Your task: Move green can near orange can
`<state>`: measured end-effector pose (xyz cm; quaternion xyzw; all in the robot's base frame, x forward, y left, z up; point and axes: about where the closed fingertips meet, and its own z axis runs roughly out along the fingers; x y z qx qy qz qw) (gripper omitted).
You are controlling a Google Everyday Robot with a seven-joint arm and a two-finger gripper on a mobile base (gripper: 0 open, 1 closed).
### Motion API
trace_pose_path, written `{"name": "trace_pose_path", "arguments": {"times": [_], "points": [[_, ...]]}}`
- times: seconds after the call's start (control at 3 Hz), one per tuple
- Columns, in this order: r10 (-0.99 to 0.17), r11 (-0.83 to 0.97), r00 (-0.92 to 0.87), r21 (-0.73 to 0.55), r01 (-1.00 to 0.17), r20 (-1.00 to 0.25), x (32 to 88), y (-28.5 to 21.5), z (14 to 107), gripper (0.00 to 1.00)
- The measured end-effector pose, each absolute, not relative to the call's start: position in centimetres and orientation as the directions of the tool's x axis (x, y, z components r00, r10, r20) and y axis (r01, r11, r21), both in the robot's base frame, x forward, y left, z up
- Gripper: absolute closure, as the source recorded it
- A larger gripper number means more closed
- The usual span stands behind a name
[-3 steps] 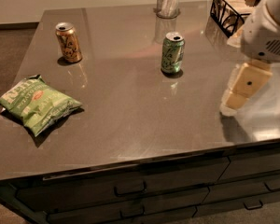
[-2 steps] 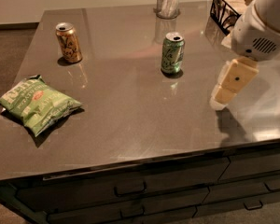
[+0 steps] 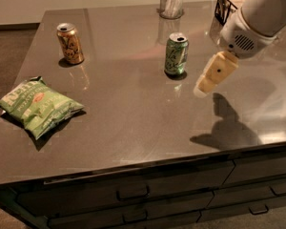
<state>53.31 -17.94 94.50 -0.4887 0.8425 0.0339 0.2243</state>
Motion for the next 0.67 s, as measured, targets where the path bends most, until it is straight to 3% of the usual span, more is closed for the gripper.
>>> {"name": "trace_pose_path", "arguments": {"times": [0.67], "points": [[-0.707,0.662,-0.475,-0.255,-0.705,-0.524,59.0,-17.0,93.8,0.0]]}}
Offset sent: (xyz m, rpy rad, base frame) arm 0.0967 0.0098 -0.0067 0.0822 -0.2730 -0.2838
